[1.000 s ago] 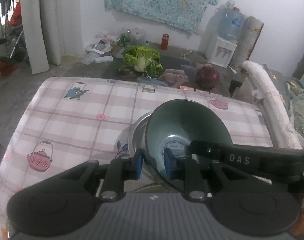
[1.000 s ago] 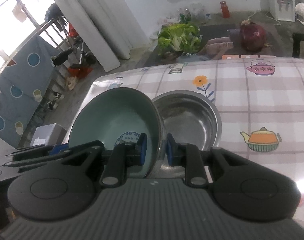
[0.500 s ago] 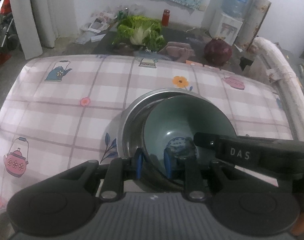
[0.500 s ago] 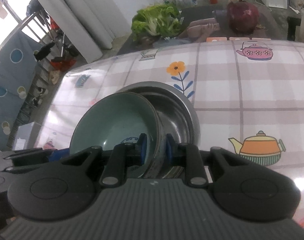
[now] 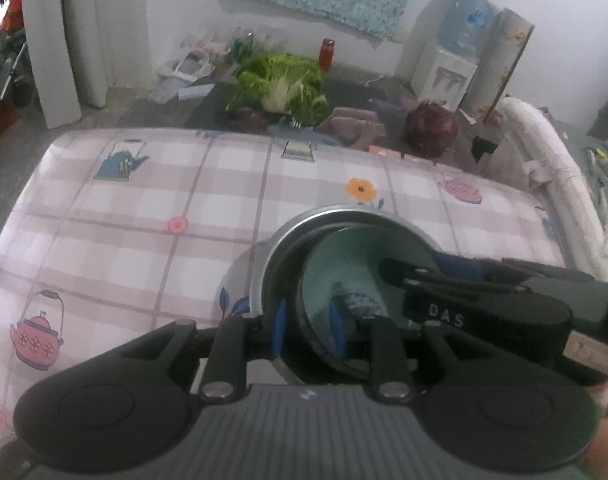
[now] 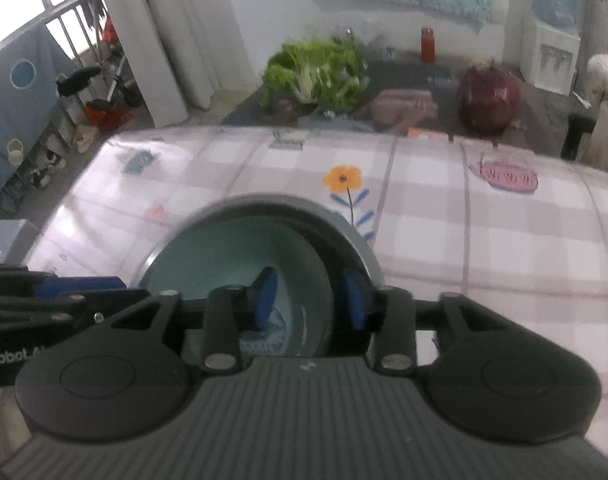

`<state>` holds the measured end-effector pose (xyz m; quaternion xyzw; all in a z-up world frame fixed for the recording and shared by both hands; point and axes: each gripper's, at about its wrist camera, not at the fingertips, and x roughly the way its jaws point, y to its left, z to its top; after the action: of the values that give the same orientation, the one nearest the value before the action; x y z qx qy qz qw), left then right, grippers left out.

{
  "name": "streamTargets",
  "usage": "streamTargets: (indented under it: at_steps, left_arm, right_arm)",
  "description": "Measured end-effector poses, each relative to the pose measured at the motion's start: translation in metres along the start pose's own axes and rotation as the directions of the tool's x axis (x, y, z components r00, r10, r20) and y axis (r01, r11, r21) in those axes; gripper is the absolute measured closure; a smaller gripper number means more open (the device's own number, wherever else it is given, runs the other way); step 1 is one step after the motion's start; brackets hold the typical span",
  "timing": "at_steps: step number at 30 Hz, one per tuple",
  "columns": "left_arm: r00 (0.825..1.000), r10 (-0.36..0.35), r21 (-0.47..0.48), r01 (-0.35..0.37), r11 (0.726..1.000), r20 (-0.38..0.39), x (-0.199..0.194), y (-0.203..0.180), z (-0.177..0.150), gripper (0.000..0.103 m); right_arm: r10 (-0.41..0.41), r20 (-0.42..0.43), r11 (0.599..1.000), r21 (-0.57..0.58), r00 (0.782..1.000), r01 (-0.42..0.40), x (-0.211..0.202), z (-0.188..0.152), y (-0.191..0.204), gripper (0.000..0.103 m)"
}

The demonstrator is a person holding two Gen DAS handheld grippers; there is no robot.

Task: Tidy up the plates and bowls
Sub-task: 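Lower the green bowl into the steel bowl and open both grippers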

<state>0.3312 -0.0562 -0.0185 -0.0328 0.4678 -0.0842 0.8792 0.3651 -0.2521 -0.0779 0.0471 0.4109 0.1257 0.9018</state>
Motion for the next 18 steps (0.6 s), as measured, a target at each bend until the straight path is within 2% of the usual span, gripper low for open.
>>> streamTargets:
  at_steps: [3,5,12,15,18]
  left_arm:
    - [1.0,-0.004,0.006,0.004,1.0,0.015,-0.01,0.001,-0.001,0.067]
    - [1.0,-0.006,0.012,0.005,1.0,0.026,-0.019,0.003,-0.003,0.063]
    - [0.996,-0.023,0.036,0.02,0.999,0.089,-0.067,0.01,-0.017,0.045]
    - [0.991,-0.035,0.052,0.028,0.998,0.126,-0.092,0.013,-0.03,0.036]
    - [0.987,-0.047,0.067,0.037,0.997,0.154,-0.115,0.013,-0.047,0.032]
  right_arm:
    - [-0.005,0.045,1.0,0.0,0.999,0.005,-0.011,0.004,0.003,0.042]
    - [0.018,0.073,1.0,0.007,0.997,-0.019,-0.021,0.005,0.004,0.034]
    - [0.072,0.162,0.993,0.078,0.984,-0.086,-0.084,-0.001,0.006,0.028]
    - [0.075,0.2,0.992,0.083,0.977,-0.093,-0.121,-0.016,0.013,0.023]
    - [0.061,0.23,0.992,0.091,0.971,-0.083,-0.157,-0.038,0.019,0.02]
